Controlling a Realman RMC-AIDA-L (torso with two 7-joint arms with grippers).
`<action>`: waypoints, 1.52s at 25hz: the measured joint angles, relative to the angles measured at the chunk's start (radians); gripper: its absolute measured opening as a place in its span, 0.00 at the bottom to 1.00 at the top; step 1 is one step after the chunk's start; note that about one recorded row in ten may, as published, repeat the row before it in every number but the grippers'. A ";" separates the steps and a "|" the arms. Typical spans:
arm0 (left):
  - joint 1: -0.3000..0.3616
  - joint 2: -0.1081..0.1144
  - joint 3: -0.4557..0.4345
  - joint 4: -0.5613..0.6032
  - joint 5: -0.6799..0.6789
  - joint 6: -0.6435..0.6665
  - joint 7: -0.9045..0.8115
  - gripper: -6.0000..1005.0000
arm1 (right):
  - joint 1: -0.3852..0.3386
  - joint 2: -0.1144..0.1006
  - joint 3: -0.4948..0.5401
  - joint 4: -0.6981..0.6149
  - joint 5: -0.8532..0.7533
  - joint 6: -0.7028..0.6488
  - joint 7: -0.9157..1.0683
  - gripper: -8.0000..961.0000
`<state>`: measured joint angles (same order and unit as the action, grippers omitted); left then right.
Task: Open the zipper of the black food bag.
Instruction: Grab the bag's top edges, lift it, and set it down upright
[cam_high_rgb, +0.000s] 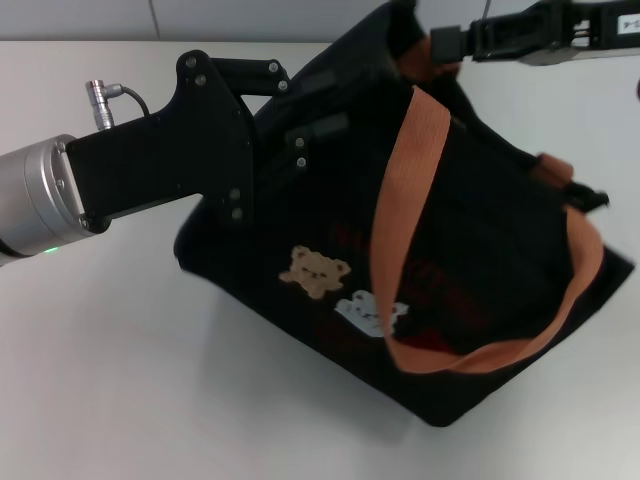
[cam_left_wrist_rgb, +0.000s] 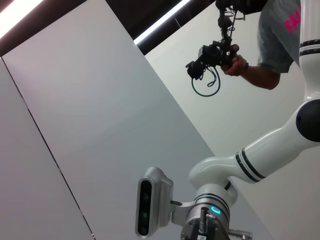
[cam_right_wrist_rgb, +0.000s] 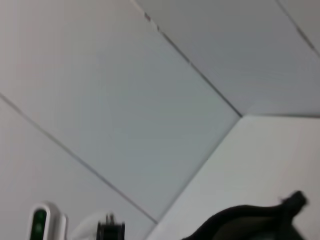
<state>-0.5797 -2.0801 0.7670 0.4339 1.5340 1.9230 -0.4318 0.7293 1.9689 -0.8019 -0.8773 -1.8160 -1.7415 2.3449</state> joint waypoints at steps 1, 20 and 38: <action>0.000 0.000 0.000 0.000 0.000 0.000 0.000 0.20 | -0.001 -0.006 0.024 0.021 0.001 -0.006 -0.001 0.15; -0.005 0.003 0.002 0.002 0.002 0.000 0.010 0.20 | -0.017 -0.014 -0.014 -0.288 -0.148 -0.125 -0.443 0.38; -0.010 0.003 0.008 0.003 0.007 -0.003 0.008 0.20 | -0.036 0.110 -0.168 -0.486 -0.345 -0.016 -0.599 0.38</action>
<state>-0.5895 -2.0774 0.7748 0.4372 1.5414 1.9204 -0.4234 0.6936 2.0787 -0.9697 -1.3632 -2.1608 -1.7575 1.7463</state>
